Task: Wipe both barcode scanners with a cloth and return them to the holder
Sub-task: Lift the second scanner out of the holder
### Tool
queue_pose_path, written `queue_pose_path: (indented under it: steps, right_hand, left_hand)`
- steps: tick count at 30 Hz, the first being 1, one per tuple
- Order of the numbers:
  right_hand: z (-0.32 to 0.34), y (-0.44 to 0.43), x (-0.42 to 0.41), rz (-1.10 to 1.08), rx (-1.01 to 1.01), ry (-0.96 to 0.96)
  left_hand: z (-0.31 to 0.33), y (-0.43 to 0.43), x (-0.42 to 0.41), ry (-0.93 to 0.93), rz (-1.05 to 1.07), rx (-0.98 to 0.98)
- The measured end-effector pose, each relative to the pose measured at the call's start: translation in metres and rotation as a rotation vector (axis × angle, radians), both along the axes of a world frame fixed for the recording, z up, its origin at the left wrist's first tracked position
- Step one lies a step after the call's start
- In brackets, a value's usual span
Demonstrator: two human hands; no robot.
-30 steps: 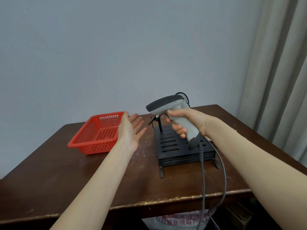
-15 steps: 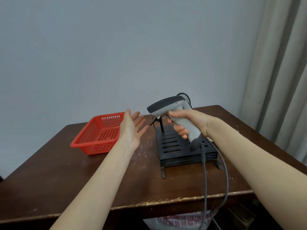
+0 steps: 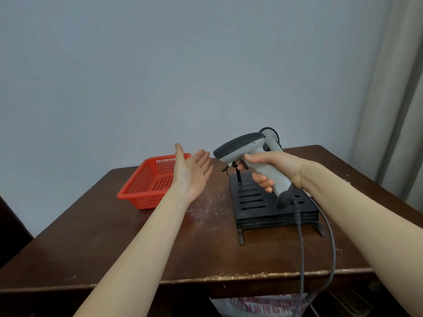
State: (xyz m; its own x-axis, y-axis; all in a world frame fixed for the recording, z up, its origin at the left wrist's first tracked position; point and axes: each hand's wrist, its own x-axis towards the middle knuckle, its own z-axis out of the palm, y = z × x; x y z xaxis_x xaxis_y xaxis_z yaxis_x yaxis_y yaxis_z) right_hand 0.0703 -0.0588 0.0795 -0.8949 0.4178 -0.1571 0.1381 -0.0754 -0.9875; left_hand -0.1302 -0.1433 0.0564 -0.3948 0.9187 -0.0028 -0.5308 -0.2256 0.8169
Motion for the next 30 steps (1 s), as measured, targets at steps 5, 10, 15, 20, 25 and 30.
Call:
queue_pose_path:
  steps: [5, 10, 15, 20, 25, 30]
  right_hand:
    - [0.001, -0.002, -0.002, 0.01, 0.038, -0.026]
    - [0.002, -0.002, -0.001, 0.022, 0.043, -0.043]
    - [0.002, -0.005, -0.004, 0.033, 0.078, -0.052]
    - [0.002, -0.007, -0.006, 0.027, 0.089, -0.056]
    - [0.002, -0.008, -0.006, 0.032, 0.091, -0.05]
    - [0.002, -0.006, -0.007, 0.049, 0.107, -0.061]
  left_hand:
    - [-0.002, 0.001, -0.007, -0.033, -0.087, 0.033]
    - [-0.002, 0.005, -0.008, -0.027, -0.127, 0.05]
    - [-0.002, 0.007, -0.012, -0.012, -0.156, 0.057]
    - [-0.004, 0.008, -0.015, 0.0, -0.17, 0.058]
    - [-0.003, 0.008, -0.016, -0.007, -0.174, 0.061]
    - [-0.001, 0.007, -0.015, -0.004, -0.176, 0.06]
